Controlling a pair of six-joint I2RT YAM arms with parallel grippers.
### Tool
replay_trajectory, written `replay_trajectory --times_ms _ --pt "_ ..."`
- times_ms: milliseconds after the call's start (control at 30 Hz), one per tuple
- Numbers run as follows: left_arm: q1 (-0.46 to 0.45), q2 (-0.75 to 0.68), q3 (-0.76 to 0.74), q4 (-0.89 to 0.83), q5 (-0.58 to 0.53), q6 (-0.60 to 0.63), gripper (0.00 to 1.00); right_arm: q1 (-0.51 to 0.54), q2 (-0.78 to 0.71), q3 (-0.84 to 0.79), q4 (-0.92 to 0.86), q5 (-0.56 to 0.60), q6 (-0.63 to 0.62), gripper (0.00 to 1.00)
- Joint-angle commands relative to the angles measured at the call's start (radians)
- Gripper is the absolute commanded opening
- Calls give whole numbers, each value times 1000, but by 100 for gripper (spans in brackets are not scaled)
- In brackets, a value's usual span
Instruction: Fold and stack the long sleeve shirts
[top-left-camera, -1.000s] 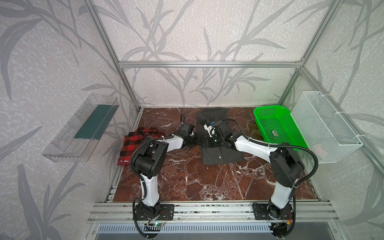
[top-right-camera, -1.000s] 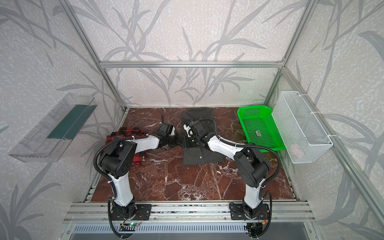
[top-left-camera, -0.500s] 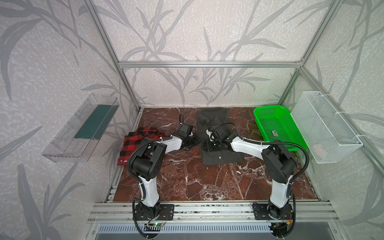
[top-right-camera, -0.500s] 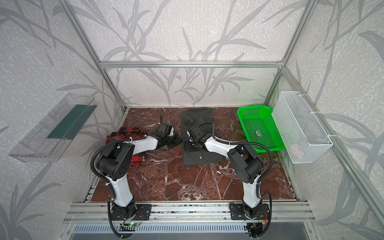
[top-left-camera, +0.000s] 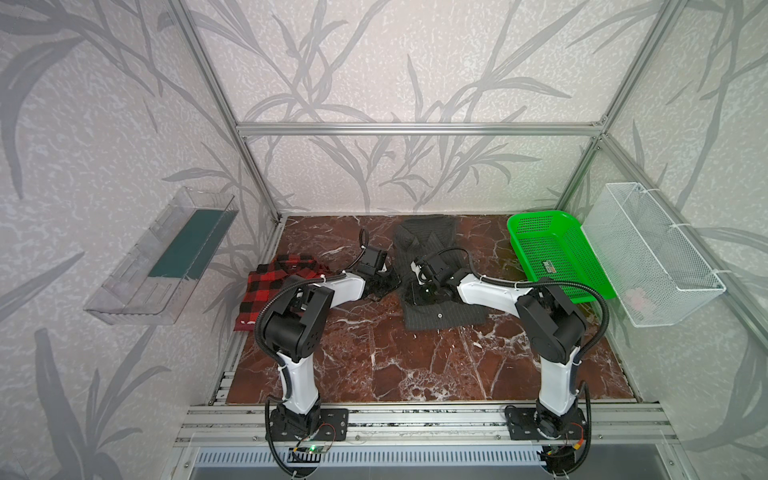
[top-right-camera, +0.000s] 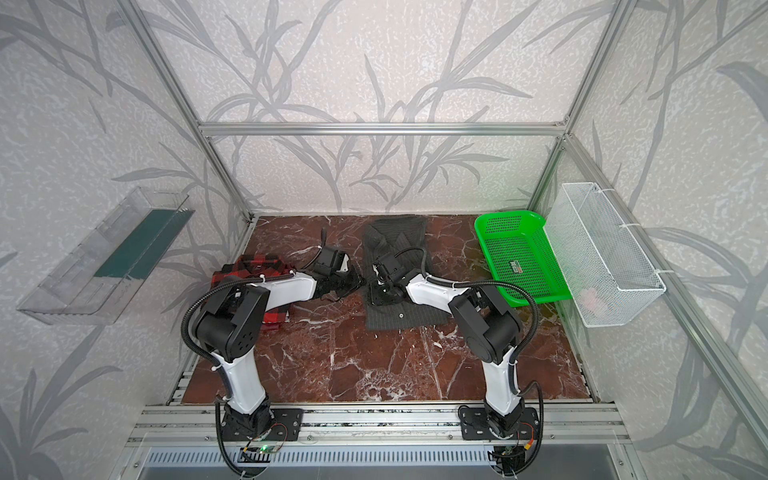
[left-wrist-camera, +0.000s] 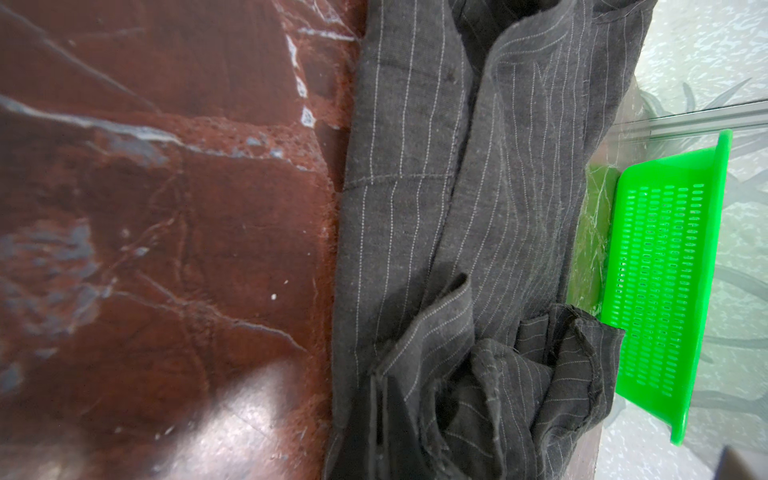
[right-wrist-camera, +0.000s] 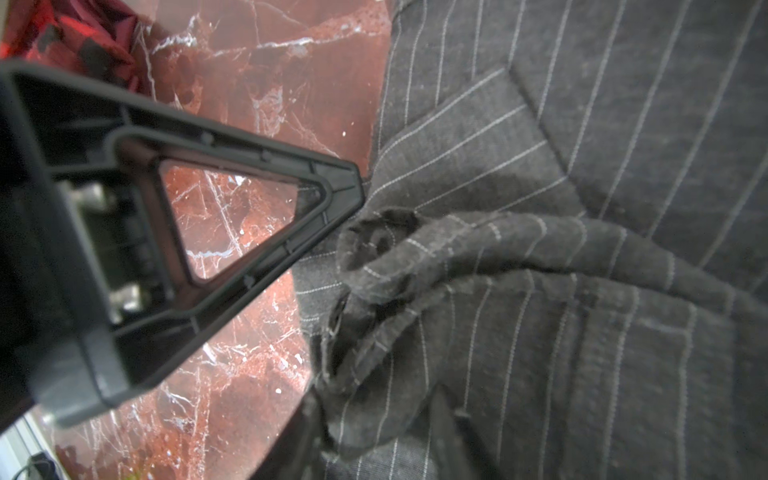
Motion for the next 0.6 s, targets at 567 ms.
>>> replay_trajectory --times_ms 567 --pt "-46 -22 38 27 15 -46 0 -75 -205 -133 153 -79 -14 0"
